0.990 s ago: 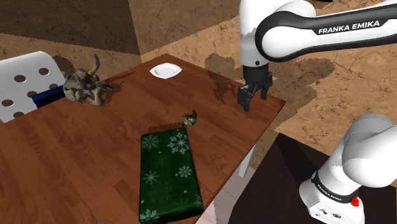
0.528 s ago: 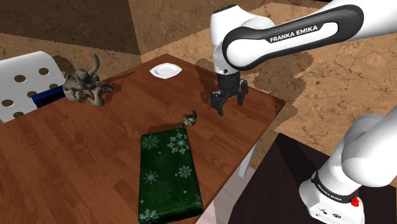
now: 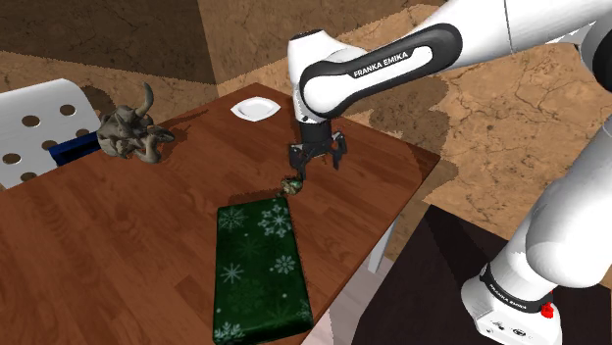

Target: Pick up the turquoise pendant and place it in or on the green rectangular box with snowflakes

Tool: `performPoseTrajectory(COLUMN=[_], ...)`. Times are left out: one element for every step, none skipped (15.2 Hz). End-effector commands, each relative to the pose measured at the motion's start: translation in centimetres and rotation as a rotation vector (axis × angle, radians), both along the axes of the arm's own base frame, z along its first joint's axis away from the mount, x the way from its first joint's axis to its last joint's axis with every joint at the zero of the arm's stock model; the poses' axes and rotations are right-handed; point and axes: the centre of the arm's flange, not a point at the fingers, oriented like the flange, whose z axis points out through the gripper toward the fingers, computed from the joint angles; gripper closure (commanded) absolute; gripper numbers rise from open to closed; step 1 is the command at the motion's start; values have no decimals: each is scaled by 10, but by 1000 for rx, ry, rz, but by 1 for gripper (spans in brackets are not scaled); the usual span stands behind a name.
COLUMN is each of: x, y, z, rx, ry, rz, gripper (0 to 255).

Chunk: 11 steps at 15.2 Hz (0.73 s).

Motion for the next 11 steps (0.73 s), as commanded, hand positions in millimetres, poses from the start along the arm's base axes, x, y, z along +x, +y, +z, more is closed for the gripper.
performPoseTrajectory(x=[22, 34, 45, 57, 68, 80, 91, 93, 92, 92, 91], y=[6, 7, 8, 9, 9, 9, 9, 9, 9, 10, 10], z=[-11, -17, -22, -28, -33, -39, -44, -45, -50, -55, -61], rx=[5, 8, 10, 12, 15, 17, 19, 20, 20, 20, 20], ry=[-4, -7, -9, -11, -13, -15, -17, -18, -18, -18, -18], rz=[-43, -64, -84, -105, -125, -145, -166, -169, -169, -169, -169], gripper=[0, 0, 0, 0, 0, 0, 0, 0, 0, 0, 0])
